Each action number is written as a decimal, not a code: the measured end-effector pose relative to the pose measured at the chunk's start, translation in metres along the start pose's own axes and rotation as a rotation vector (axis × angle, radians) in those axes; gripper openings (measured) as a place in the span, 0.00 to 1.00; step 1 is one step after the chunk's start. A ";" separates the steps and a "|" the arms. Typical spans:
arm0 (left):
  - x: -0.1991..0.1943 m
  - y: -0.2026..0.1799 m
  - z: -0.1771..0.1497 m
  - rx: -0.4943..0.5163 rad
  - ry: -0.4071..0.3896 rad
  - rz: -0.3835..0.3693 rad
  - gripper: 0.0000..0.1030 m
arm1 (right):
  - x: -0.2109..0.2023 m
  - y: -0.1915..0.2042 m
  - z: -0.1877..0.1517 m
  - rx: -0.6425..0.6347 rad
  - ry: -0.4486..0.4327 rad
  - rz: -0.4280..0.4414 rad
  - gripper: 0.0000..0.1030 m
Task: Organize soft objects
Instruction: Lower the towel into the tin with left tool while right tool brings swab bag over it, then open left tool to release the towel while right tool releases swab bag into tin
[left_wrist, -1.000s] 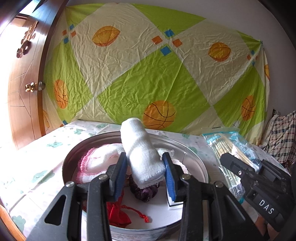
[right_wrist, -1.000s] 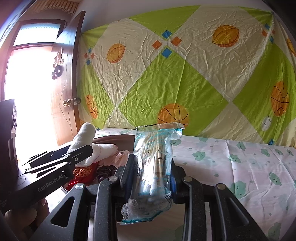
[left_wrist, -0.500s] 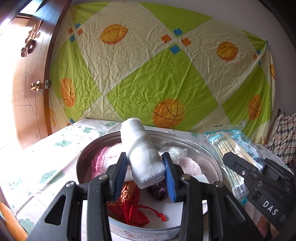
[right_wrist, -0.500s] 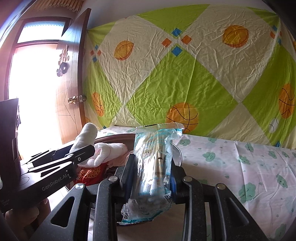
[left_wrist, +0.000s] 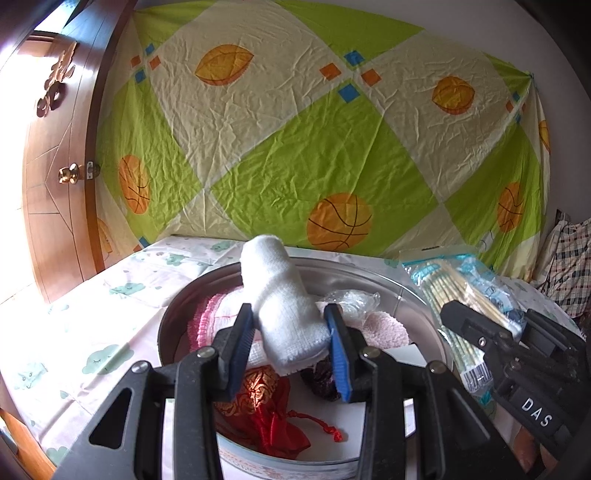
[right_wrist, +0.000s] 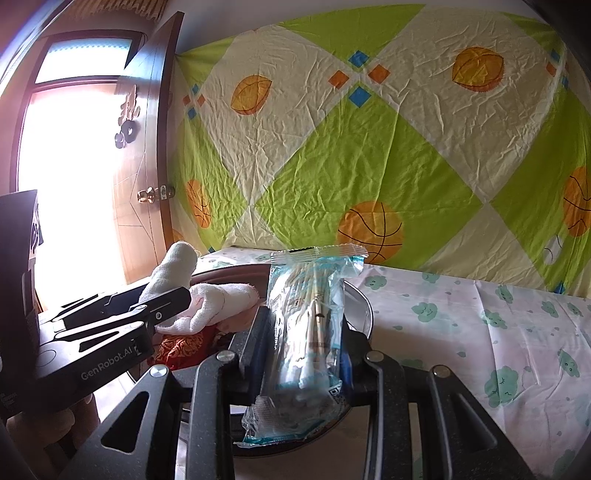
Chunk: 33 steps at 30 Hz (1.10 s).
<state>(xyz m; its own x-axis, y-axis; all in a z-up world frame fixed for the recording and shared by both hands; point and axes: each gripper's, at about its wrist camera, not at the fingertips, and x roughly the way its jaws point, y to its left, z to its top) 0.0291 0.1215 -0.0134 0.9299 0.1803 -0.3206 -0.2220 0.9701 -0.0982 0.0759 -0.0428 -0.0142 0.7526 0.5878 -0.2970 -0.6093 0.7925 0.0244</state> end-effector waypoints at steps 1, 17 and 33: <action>0.001 0.000 0.002 0.003 0.003 -0.001 0.36 | 0.001 -0.001 0.001 0.007 0.002 0.003 0.33; 0.040 -0.001 0.041 0.064 0.179 -0.059 0.36 | 0.058 -0.026 0.060 0.061 0.109 0.024 0.33; 0.083 -0.016 0.036 0.128 0.368 -0.079 0.36 | 0.116 -0.035 0.037 0.118 0.315 0.048 0.33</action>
<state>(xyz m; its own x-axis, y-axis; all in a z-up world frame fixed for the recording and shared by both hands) 0.1207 0.1266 -0.0051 0.7702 0.0568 -0.6353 -0.0941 0.9953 -0.0251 0.1939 0.0038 -0.0138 0.5984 0.5604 -0.5726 -0.5954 0.7893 0.1501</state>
